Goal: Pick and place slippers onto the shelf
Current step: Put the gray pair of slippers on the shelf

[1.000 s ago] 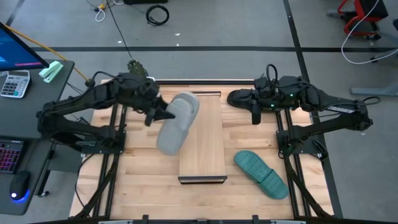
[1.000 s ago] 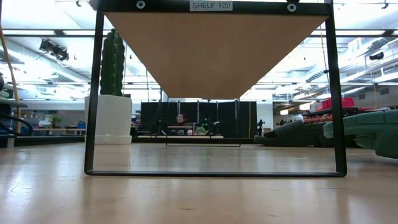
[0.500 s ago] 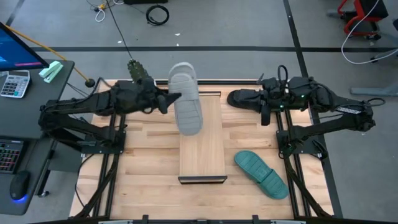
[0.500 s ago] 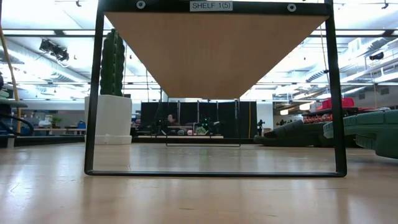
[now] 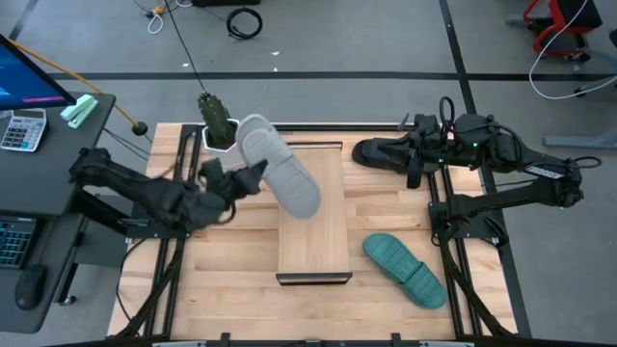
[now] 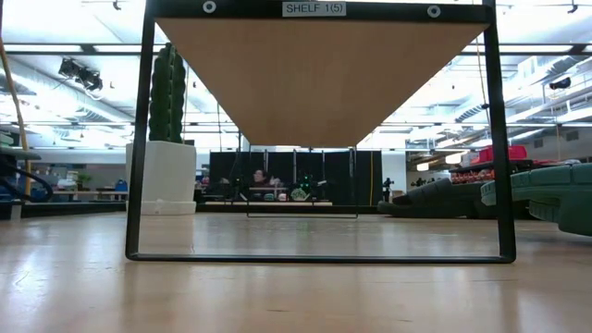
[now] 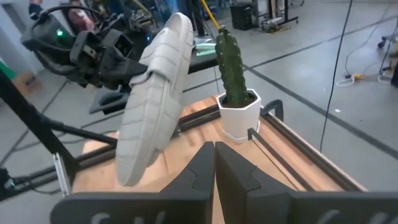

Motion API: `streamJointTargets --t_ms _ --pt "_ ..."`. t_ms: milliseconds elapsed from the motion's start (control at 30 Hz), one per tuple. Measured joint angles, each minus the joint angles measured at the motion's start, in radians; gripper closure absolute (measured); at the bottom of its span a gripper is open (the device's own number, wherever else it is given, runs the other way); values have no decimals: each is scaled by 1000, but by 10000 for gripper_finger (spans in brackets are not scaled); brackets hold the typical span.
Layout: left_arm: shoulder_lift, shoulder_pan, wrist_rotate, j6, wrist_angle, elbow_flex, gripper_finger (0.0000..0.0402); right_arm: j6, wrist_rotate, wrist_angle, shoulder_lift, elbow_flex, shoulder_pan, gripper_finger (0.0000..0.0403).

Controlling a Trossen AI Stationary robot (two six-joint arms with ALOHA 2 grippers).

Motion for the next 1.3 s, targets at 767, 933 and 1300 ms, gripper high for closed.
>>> streamJointTargets --t_ms 767,933,1300 --pt "161 -105 -182 -430 82 -21 205 -61 -7 -65 -7 0 1 383" --pt "156 -111 -167 -428 70 -22 205 -64 -8 -84 -6 0 1 383" --pt "156 -41 -6 -472 51 -22 205 -185 -56 -172 -6 0 1 383"
